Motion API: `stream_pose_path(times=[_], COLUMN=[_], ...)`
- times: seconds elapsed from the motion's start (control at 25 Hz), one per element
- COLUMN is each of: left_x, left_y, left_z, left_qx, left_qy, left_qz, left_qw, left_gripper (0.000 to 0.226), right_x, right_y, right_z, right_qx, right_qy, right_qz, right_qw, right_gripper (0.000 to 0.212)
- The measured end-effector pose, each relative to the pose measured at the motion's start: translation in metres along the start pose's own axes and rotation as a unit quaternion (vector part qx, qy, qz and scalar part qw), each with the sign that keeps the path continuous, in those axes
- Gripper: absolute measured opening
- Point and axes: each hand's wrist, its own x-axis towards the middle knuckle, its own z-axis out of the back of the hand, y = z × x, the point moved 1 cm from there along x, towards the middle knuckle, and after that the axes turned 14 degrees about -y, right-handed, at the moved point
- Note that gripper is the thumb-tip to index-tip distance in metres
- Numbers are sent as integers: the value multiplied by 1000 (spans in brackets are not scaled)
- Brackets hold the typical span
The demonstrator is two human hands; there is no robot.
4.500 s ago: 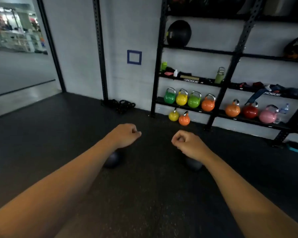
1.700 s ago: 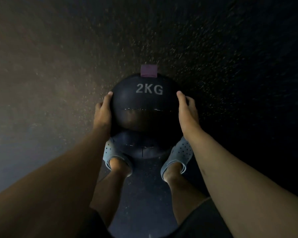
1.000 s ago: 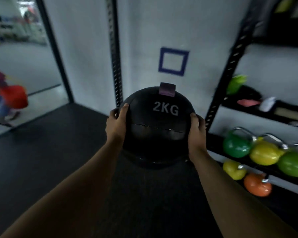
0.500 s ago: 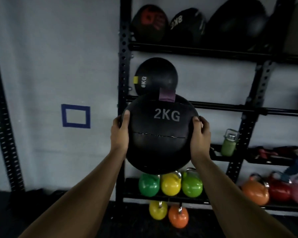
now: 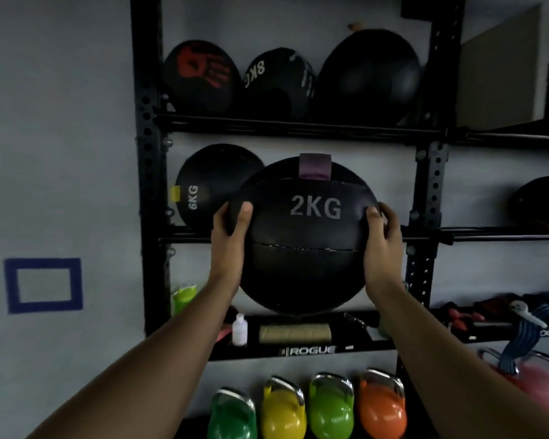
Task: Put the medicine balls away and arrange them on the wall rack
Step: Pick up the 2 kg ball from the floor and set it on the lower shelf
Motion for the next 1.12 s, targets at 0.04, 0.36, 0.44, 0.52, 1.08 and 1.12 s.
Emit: stream_pose_path(times=[0.04,0.36,0.44,0.52,1.08,1.12], left_x=[16,109,129,153,265,272], left_y=[-2,32,47,67,191,194], left_z=[-18,-145,-171,-201,-263,-265], left_qx=[-7,-18,-20,-11,133,148], left_qy=[20,24,13,-6,-67,-52], left_qz=[-11,-56,-63,-71,-158,-166], left_qw=[1000,998,998,997,976,974], left_gripper=[98,104,104,107,89,88], right_x=[20,173,210,249,364,371], right_y=[1,-35,-53,-78,-240,-245], right_z=[-6,-55,-69,-85,-196,-202], right_qx=[9,59,67,77,54,52], right_qy=[-9,-18,-5,8,99,101], right_qz=[5,72,74,67,47,45], right_qw=[1000,995,995,995,993,993], right_gripper=[70,52,53,54,65,65])
